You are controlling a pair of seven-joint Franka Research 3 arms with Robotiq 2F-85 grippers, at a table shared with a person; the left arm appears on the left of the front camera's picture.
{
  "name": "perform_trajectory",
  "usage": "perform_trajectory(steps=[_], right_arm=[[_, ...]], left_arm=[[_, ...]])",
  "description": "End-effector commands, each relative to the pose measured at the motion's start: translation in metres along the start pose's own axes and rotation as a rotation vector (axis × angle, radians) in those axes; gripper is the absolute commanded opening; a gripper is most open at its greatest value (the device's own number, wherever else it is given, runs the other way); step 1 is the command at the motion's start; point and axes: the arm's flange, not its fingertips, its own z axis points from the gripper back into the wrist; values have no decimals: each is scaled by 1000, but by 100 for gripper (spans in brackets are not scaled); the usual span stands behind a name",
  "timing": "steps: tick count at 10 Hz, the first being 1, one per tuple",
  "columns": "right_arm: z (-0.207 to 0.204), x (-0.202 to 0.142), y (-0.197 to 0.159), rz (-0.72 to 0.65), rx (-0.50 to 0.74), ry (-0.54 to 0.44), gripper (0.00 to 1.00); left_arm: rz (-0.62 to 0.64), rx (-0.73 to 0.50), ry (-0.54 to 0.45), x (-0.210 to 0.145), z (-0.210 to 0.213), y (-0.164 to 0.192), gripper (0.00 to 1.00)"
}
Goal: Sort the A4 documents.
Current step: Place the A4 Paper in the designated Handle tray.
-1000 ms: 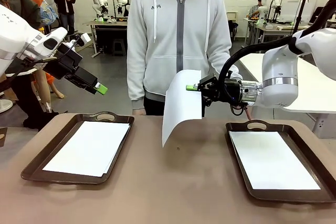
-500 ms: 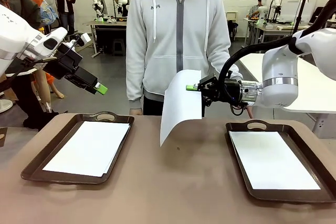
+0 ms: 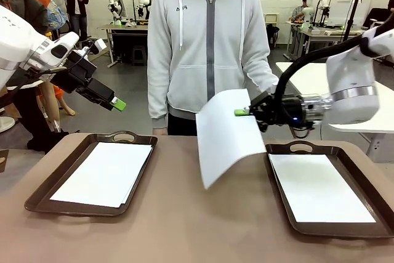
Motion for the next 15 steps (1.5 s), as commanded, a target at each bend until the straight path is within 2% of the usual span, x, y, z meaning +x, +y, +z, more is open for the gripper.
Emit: perform_trajectory(steps=[1, 4, 6, 8, 12, 15], right_arm=[[34, -18, 14, -83, -80, 25, 1], [91, -36, -2, -137, -198, 77, 1], [127, -47, -32, -213, -267, 69, 1], [158, -58, -48, -214, -299, 58, 1], [202, -72, -62, -245, -417, 36, 1], [217, -61, -69, -264, -608, 6, 1]], left_arm=[[0, 4, -4, 0, 1, 0, 100], [0, 4, -4, 0, 1, 0, 100], [0, 4, -4, 0, 1, 0, 100], [0, 4, -4, 0, 1, 0, 100], [0, 4, -4, 0, 1, 0, 100], [0, 4, -4, 0, 1, 0, 100]])
